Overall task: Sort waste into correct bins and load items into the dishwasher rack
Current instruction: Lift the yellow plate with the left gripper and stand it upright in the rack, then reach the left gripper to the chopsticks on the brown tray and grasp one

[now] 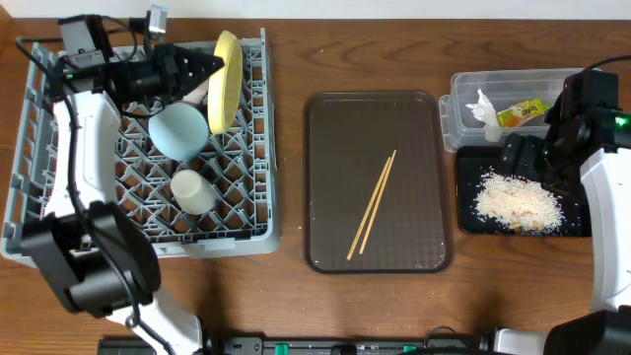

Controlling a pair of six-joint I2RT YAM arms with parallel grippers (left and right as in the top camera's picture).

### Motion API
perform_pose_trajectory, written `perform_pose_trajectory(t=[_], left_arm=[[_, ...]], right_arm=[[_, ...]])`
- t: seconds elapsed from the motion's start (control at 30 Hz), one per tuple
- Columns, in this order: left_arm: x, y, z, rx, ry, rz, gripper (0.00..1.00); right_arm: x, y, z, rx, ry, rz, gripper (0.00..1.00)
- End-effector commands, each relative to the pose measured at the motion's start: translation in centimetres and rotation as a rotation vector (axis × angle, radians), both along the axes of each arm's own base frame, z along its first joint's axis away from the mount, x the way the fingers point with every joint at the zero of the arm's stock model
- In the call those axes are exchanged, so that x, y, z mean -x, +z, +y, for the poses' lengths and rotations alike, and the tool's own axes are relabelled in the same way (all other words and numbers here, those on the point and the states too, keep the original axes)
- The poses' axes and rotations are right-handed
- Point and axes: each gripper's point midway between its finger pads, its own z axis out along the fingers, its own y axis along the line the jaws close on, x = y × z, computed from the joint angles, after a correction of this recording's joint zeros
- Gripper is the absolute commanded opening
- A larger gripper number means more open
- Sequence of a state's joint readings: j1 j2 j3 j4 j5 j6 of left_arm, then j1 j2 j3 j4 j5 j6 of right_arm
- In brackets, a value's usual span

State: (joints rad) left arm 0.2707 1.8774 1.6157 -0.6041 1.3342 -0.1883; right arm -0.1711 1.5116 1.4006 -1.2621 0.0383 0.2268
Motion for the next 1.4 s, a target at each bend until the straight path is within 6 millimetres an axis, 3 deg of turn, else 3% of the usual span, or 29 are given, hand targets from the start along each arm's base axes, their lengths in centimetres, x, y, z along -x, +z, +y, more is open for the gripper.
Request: perform_pose_trajectory(t=[0.0,0.2,0.27,0.3,0.37,0.5,0.77,0.9,1.0,1.2,1.37], left_arm=[[-0.3,-1.0,0.7,0.054,-0.005,0.041,0.06],[-1.4,-5.0,3.9,-0.061,0.129,0.154,0.06],[-1.5,-5.1,4.4,-0.073,0.146,0.153,0.17],[-1.5,-5.2,4.6,-0.072,0.150,0.154,0.41],[-1.4,-5.1,4.7,-0.070,0.153,0.156,0.57],[-1.1,-3.7,4.8,-0.097,0.166,0.123,0.78],[0.8,2.2,5.7,-0.385,0.343,-0.006,0.86],[3.0,5.7,2.5,-0.493,0.324,-0.120,0.89],[4.6,5.9,-1.2,-0.590,0.261,-0.158,0.90],[7.0,1.5,-8.0,-0.756,0.094,-0.082,0.91],[9.1,-4.1,-13.4,-0.869,-0.074,-0.027,0.89]], right_arm=[[0.1,0.1,-0.4,0.009,-0.013,0.001,0.99],[0.2,0.1,-0.4,0.008,-0.013,0.004,0.99],[0.1,0.1,-0.4,0.008,-0.013,0.004,0.99],[0.1,0.1,-0.4,0.009,-0.013,0.003,0.99],[0.1,0.1,-0.4,0.009,-0.013,0.002,0.99],[0.1,0.1,-0.4,0.009,-0.013,0.001,0.99],[0.1,0.1,-0.4,0.009,-0.013,0.000,0.99],[-0.2,0.1,-0.4,0.010,-0.014,-0.009,0.99],[-0.4,0.2,-0.4,0.011,-0.014,-0.018,0.99],[-0.4,0.2,-0.2,-0.003,-0.010,-0.018,0.99],[-0.3,0.2,-0.2,-0.003,-0.010,-0.017,0.99]])
